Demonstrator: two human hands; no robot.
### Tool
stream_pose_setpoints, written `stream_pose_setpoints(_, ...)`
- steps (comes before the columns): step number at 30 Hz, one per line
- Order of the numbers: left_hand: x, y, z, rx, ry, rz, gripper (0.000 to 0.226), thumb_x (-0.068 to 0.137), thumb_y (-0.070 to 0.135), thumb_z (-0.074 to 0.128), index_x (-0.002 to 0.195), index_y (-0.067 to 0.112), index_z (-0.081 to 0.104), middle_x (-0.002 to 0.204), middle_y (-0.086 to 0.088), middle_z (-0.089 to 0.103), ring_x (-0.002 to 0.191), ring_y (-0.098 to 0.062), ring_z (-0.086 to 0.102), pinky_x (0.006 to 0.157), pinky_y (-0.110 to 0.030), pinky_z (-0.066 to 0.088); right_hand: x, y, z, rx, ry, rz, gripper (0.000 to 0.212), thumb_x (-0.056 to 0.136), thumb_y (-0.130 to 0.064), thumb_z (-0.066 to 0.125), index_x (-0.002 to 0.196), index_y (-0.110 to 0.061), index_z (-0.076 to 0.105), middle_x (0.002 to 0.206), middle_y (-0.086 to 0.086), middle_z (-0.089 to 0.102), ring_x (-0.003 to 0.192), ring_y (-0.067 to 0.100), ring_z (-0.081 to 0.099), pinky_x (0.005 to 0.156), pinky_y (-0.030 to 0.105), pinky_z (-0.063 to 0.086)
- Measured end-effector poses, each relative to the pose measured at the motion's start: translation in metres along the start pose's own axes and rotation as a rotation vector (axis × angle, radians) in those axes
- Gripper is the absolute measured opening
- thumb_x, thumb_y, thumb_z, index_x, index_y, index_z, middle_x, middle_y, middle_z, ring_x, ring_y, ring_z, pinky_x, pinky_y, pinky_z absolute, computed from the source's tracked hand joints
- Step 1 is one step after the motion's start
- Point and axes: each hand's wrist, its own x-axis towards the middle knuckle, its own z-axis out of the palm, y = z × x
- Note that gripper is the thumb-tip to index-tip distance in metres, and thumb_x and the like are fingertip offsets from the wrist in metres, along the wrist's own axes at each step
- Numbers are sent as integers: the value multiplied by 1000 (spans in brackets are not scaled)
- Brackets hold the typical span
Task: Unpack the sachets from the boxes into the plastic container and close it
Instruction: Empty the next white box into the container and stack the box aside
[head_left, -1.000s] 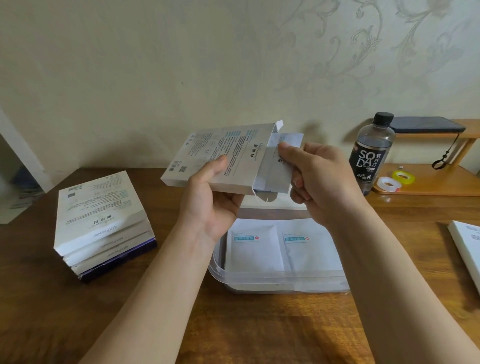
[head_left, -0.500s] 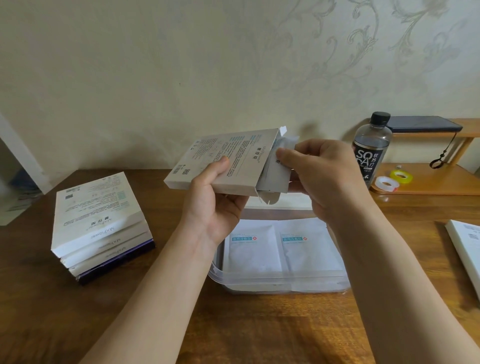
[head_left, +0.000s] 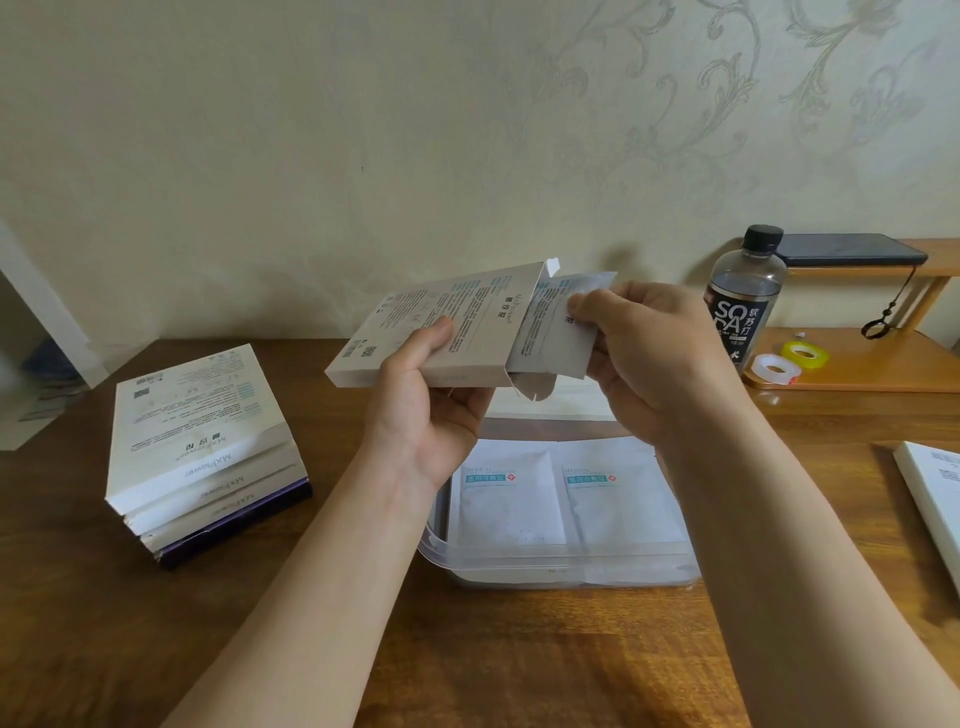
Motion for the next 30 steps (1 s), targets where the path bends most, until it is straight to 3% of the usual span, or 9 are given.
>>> stream_pose_setpoints(3, 1, -2, -1, 4, 3, -10, 50, 89, 13, 68, 138, 12, 57, 110, -12, 76, 88, -23, 76, 58, -29, 62, -2, -3, 0, 50, -28, 60, 11, 97, 4, 45, 98, 12, 53, 104, 34, 67, 89, 41, 72, 78, 54, 61)
stream_pose_setpoints(8, 6, 8, -8, -22, 47, 46, 52, 90, 12, 68, 140, 11, 56, 110, -12, 76, 88, -22, 76, 61, -28, 61, -3, -16, -11, 241, 2, 49, 15, 91, -6, 45, 98, -5, 58, 101, 19, 66, 89, 33, 68, 72, 47, 62)
stream_pose_setpoints(12, 6, 11, -9, -26, 83, 67, 45, 90, 10, 67, 134, 13, 59, 112, -12, 77, 89, -23, 77, 65, -28, 63, 0, -16, -18, 460, 27, -104, 33, 73, -11, 46, 63, -16, 77, 117, 12, 70, 104, 25, 64, 88, 41, 50)
stream_pose_setpoints(14, 4, 11, -7, 3, 96, 78, 35, 91, 8, 65, 125, 14, 62, 103, -10, 78, 85, -22, 77, 71, -29, 62, 0, -15, -18, 470, 46, -153, 33, 67, -14, 46, 70, -14, 79, 116, 9, 73, 109, 17, 65, 91, 38, 47)
stream_pose_setpoints(18, 3, 6, -6, 51, 85, 107, 33, 92, 7, 64, 123, 17, 60, 101, -10, 79, 86, -22, 77, 73, -31, 62, 1, -11, -19, 261, 76, -230, 28, 65, -12, 49, 48, -17, 71, 80, 5, 74, 90, 27, 70, 80, 37, 46)
stream_pose_setpoints(21, 2, 3, -4, 54, 94, 102, 29, 92, 6, 63, 120, 14, 62, 101, -10, 79, 86, -22, 77, 73, -30, 61, 2, -7, -19, -14, 100, -271, 29, 67, -13, 54, 39, -17, 54, 48, -5, 49, 60, 22, 57, 61, 32, 41)
stream_pose_setpoints(24, 1, -1, -3, 85, 82, 117, 26, 93, 6, 63, 118, 15, 63, 97, -8, 79, 85, -21, 77, 68, -29, 62, 1, 0, -21, -423, 121, -266, 38, 82, -23, 60, 49, -12, 45, 53, 2, 35, 53, 16, 30, 55, 31, 22)
stream_pose_setpoints(27, 2, -1, -4, 80, 84, 136, 30, 91, 6, 65, 119, 16, 65, 102, -7, 79, 88, -21, 77, 66, -29, 62, 1, 6, -29, -486, 139, -108, 45, 89, -37, 63, 62, 0, 63, 48, 0, 53, 52, 17, 44, 58, 29, 34)
stream_pose_setpoints(30, 2, -1, -6, 64, 85, 144, 30, 91, 6, 66, 118, 18, 65, 105, -7, 78, 93, -22, 76, 66, -29, 60, -2, 9, -38, -486, 114, 26, 30, 84, -25, 63, 61, -5, 65, 50, 2, 61, 56, 24, 54, 62, 30, 41)
